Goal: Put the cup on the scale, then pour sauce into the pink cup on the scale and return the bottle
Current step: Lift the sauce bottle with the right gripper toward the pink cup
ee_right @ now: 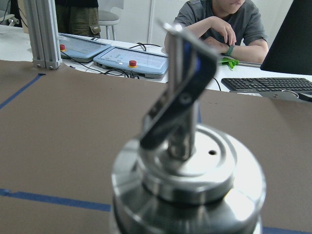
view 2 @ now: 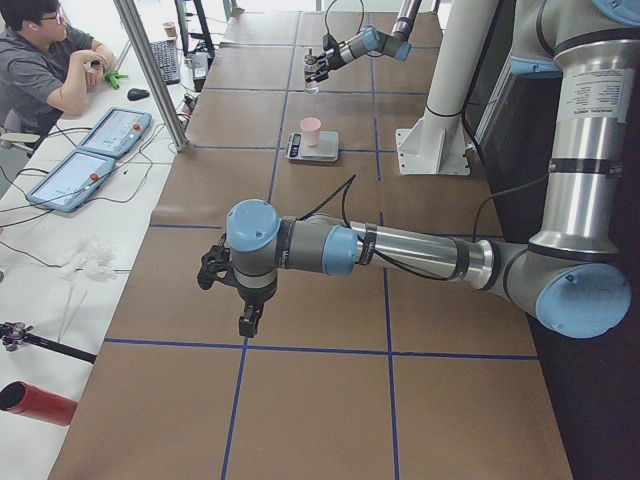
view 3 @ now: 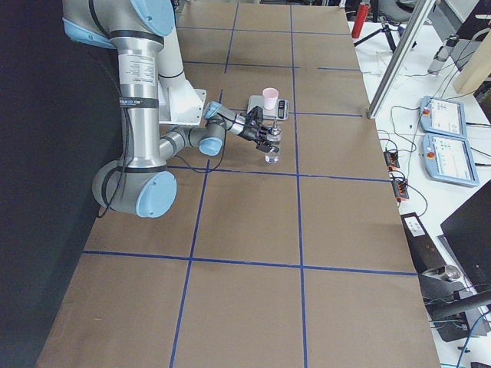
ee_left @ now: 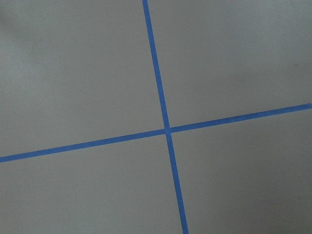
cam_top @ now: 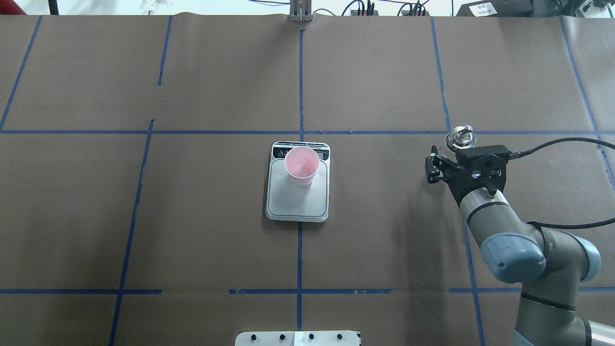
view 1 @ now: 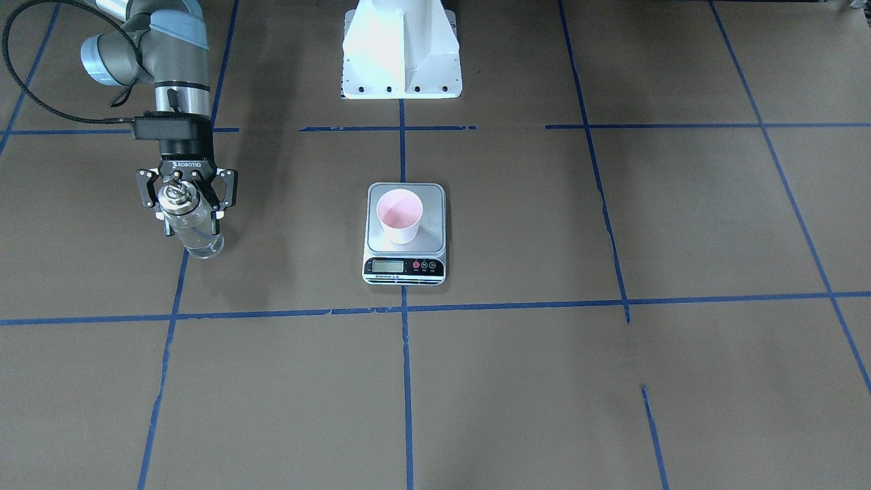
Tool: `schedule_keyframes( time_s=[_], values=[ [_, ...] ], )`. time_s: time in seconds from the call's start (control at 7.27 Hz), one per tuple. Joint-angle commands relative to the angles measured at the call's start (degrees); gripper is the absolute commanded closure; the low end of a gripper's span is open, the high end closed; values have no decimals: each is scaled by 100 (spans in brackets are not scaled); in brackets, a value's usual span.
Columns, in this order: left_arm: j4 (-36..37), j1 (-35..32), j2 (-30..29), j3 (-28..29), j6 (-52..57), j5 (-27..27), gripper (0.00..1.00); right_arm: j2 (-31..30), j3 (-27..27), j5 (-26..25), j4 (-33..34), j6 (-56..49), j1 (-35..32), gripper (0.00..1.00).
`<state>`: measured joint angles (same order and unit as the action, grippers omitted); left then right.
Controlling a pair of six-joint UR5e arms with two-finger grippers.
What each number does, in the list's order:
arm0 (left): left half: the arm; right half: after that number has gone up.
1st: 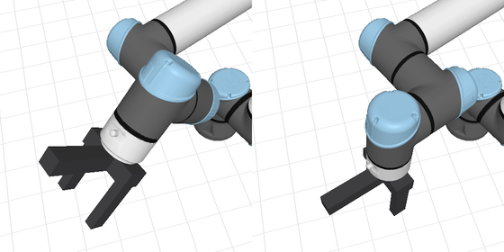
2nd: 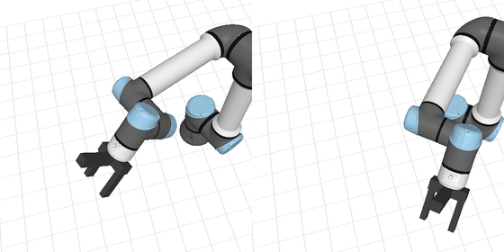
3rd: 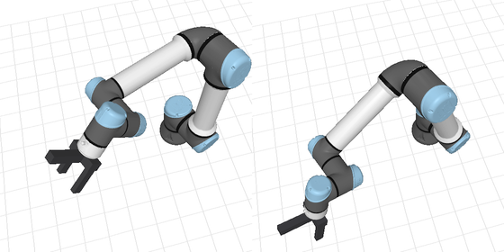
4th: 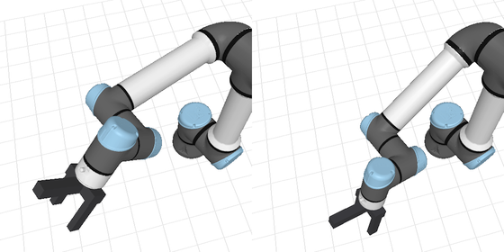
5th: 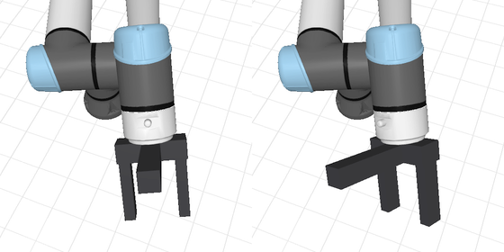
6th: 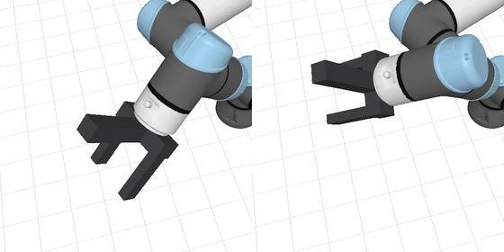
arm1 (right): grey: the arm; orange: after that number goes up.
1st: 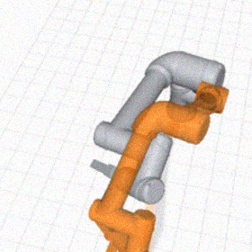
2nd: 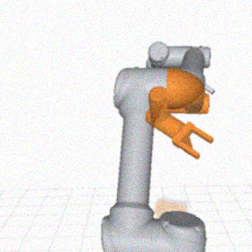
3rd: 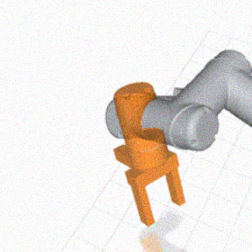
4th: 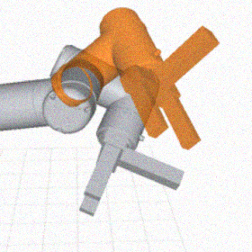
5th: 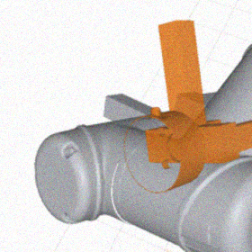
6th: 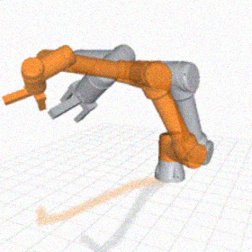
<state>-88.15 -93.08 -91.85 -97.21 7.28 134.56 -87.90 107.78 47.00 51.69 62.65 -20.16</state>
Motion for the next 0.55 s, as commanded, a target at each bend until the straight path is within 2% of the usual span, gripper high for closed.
schedule_keyframes(
  time_s=[0.0, 0.41],
  values=[
    [17, 1, 9, 9, 1, 0, 0, 472, 51, 11, 25, -314, -206, 100],
    [-9, -8, 132, 0, 1, 0, 0, 580, 33, 38, 77, -1067, -278, 100]
  ],
)
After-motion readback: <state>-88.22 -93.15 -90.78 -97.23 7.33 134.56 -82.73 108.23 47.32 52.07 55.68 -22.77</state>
